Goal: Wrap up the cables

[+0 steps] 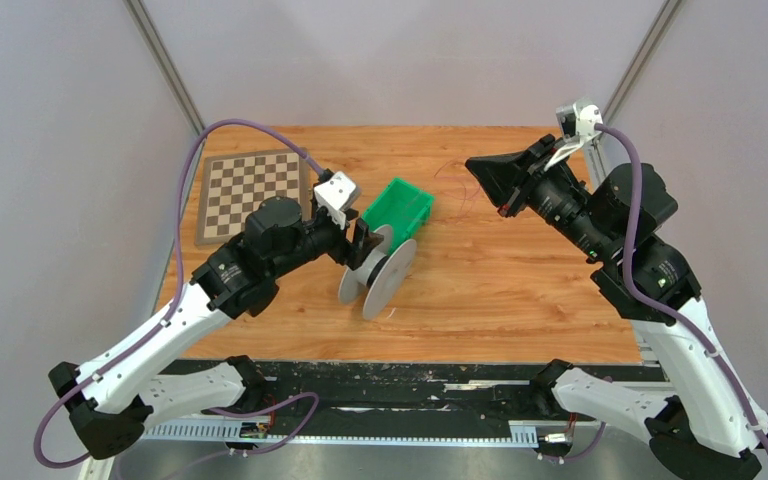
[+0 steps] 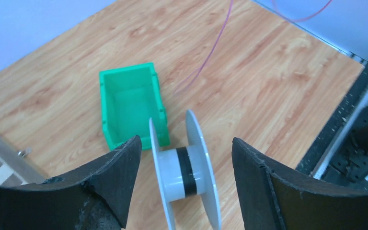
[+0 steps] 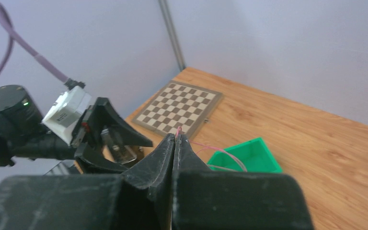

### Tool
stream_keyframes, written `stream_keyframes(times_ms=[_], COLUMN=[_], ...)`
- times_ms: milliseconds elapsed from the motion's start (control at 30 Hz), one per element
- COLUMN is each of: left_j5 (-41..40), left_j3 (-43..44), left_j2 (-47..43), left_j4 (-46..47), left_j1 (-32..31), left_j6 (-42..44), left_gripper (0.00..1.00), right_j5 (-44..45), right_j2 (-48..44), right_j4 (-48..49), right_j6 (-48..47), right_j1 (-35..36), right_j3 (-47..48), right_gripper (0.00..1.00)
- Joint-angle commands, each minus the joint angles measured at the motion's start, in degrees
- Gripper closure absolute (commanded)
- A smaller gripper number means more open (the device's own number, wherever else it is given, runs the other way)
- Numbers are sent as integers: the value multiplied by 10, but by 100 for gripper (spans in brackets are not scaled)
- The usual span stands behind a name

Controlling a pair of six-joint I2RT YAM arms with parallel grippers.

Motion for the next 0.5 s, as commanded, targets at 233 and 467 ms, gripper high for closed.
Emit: stream_keyframes(times_ms=[233, 467], left_j5=[168, 186], left_j3=[44, 37], left_j2=[49, 62], left_j4=[63, 95], left_j1=[1, 1], left_j6=[69, 58], left_gripper=[18, 28], right_j5=[-132, -139], right_j2=[-25, -44], right_j4=[57, 69], right_j6=[97, 114], right_j1=[0, 0], right_j3=[-18, -33], right_gripper=[100, 100])
